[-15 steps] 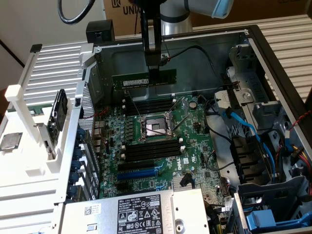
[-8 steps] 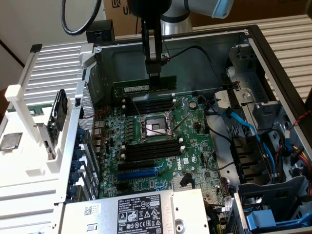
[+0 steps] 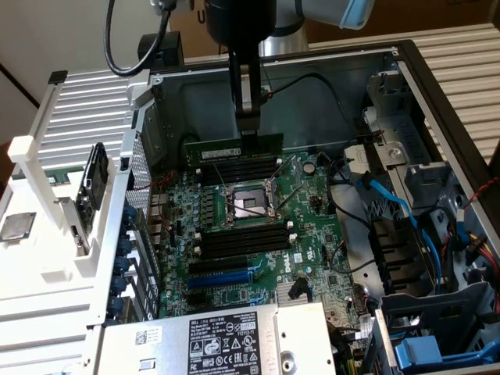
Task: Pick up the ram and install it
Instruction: 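Insert the ram into the slot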
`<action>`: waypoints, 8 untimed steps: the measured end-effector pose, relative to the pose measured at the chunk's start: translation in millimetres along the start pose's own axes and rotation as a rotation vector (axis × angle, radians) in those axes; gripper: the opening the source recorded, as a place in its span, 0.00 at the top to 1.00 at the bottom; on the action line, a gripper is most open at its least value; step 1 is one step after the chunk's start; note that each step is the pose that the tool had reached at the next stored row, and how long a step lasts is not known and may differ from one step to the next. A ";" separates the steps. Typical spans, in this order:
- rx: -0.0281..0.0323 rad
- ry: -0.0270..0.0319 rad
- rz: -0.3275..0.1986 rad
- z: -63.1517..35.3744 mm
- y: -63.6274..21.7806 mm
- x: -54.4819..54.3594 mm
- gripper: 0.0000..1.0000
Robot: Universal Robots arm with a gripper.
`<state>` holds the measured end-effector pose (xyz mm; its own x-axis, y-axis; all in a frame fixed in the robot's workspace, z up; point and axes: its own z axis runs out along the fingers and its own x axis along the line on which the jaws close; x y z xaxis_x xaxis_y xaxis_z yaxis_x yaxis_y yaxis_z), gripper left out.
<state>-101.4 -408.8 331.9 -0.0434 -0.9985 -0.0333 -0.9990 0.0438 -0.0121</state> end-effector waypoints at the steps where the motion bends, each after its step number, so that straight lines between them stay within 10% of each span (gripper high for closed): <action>1: -0.0004 -0.0004 0.000 1.7 -1.0 1.1 0.88; 8: -0.0035 -0.0049 0.000 10.6 -3.3 8.6 0.88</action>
<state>-98.4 -417.1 321.1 -0.0436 -0.9983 -0.0382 -0.9990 0.0439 -0.0086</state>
